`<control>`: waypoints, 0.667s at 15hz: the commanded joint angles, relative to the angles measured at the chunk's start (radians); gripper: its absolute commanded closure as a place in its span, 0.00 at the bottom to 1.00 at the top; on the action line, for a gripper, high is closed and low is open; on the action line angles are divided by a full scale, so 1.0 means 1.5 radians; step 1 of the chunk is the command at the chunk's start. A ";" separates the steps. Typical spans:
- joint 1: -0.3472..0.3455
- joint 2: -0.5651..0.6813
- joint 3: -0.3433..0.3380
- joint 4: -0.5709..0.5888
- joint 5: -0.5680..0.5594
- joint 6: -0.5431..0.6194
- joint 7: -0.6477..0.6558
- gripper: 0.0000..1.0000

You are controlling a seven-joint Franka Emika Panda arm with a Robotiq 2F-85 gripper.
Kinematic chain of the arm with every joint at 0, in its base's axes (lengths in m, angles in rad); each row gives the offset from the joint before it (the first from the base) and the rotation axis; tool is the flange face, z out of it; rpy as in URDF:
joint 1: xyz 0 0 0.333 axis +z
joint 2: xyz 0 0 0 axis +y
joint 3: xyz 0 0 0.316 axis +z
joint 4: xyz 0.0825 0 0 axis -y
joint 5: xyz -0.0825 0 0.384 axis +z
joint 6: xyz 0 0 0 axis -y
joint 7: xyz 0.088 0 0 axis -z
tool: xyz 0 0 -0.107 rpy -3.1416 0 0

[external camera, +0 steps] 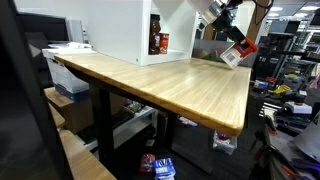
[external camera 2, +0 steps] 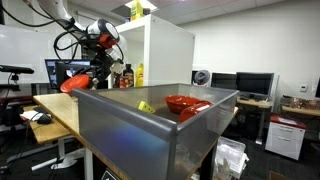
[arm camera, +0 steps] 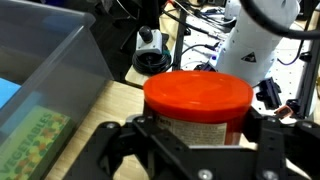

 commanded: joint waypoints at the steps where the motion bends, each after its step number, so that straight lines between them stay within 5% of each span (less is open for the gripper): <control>1: 0.004 0.023 0.009 0.011 -0.043 -0.043 -0.025 0.46; 5: 0.002 0.046 0.013 0.020 -0.051 -0.036 -0.004 0.46; 6: 0.001 0.048 0.014 0.024 -0.047 -0.030 0.000 0.05; 10: -0.001 0.031 0.014 0.030 -0.031 0.028 0.009 0.00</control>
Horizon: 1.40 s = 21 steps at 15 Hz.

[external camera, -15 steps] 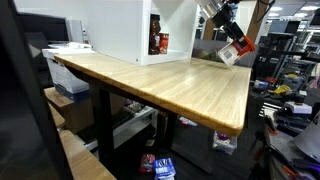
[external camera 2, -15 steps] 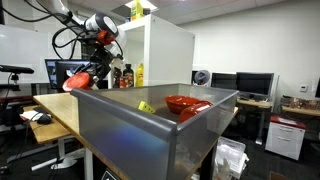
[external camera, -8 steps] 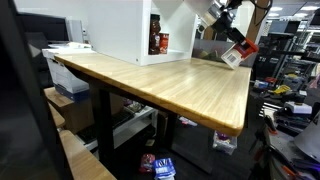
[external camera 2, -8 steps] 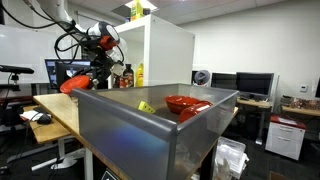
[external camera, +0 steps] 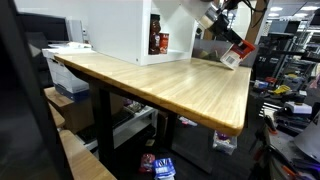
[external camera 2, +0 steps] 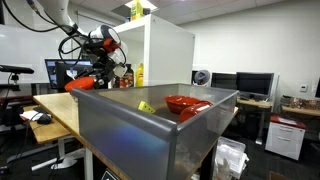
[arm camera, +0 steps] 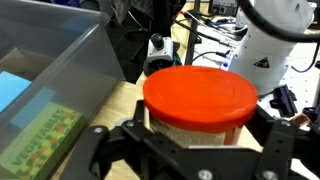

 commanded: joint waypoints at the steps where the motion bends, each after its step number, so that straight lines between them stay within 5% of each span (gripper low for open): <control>1: -0.001 -0.011 0.003 0.014 0.009 0.052 0.006 0.00; 9: 0.001 -0.059 0.007 -0.021 0.028 0.221 0.008 0.00; 21: -0.005 -0.211 -0.024 -0.177 0.101 0.530 -0.009 0.00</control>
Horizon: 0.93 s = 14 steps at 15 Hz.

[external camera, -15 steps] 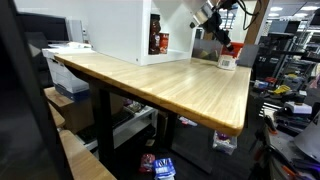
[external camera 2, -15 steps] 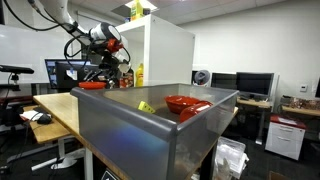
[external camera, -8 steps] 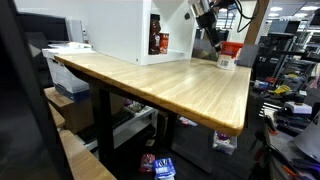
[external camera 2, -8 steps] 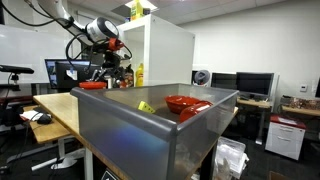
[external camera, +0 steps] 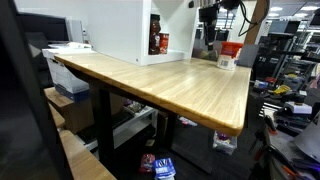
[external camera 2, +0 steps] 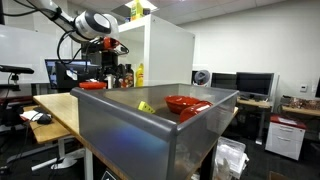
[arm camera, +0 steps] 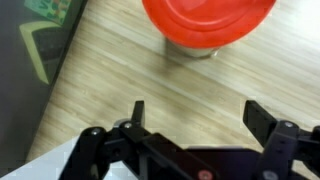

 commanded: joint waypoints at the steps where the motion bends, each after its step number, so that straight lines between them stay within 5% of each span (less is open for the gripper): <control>1: -0.004 -0.080 -0.017 -0.088 0.029 0.113 -0.010 0.00; 10: -0.002 -0.217 -0.052 -0.213 0.083 0.255 -0.005 0.00; 14: -0.003 -0.200 -0.051 -0.185 0.079 0.239 -0.001 0.00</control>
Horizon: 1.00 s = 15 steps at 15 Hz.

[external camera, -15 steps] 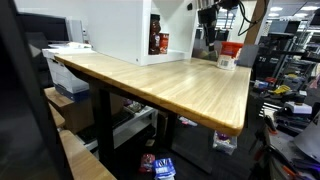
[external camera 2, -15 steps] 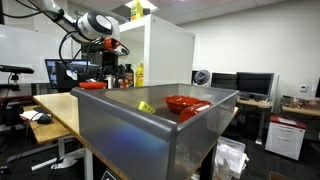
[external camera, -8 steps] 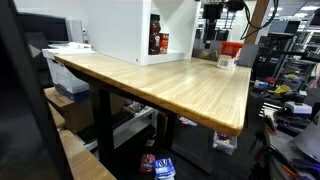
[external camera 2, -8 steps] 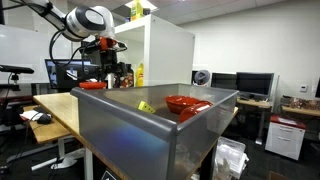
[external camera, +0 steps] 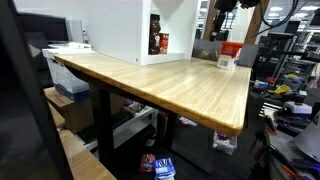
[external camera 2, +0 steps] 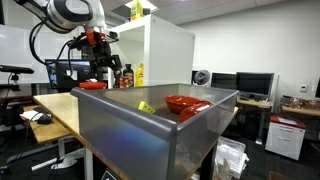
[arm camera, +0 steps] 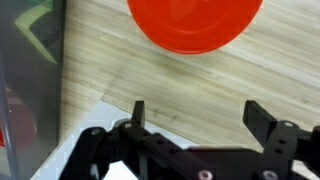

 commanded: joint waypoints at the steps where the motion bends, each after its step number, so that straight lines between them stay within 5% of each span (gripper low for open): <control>1: -0.003 -0.009 0.002 -0.003 0.004 -0.002 -0.001 0.00; 15: 0.003 -0.190 -0.048 -0.152 0.018 0.067 -0.051 0.00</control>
